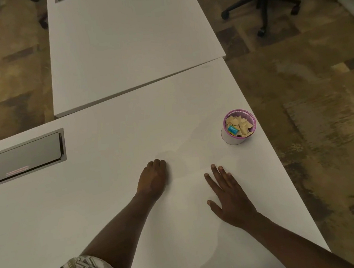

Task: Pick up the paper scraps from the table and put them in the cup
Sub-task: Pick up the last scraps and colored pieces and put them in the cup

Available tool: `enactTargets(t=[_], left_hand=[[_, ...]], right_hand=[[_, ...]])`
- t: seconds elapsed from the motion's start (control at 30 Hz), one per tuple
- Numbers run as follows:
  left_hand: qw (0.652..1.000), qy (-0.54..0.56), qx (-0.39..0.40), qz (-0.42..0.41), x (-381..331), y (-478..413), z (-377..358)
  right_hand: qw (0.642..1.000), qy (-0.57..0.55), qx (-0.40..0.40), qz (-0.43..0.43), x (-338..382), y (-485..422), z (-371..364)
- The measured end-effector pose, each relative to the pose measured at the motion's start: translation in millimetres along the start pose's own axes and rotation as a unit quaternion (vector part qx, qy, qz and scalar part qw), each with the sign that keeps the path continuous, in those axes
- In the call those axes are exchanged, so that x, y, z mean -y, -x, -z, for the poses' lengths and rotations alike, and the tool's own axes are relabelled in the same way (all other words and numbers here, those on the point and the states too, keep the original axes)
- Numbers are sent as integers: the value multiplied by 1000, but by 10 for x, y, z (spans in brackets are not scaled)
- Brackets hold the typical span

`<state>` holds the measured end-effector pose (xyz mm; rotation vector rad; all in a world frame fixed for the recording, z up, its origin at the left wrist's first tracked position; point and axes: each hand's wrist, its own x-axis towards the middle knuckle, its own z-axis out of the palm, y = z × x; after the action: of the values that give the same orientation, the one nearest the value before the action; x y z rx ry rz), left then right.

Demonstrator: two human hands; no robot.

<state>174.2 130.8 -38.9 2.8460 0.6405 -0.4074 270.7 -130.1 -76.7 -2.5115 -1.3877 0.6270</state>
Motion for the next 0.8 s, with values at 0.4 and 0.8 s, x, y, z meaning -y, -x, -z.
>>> enactTargets(t=[0.4,0.8], left_hand=[[941,300,-152,-40,-1347,-827,810],[981,-30,-94,-170,-1859,-1335,1045]], right_hand=[[1000,2,-2,-18,5,-20,-38],[1000,-3,-5,-21,12,-6,-3]])
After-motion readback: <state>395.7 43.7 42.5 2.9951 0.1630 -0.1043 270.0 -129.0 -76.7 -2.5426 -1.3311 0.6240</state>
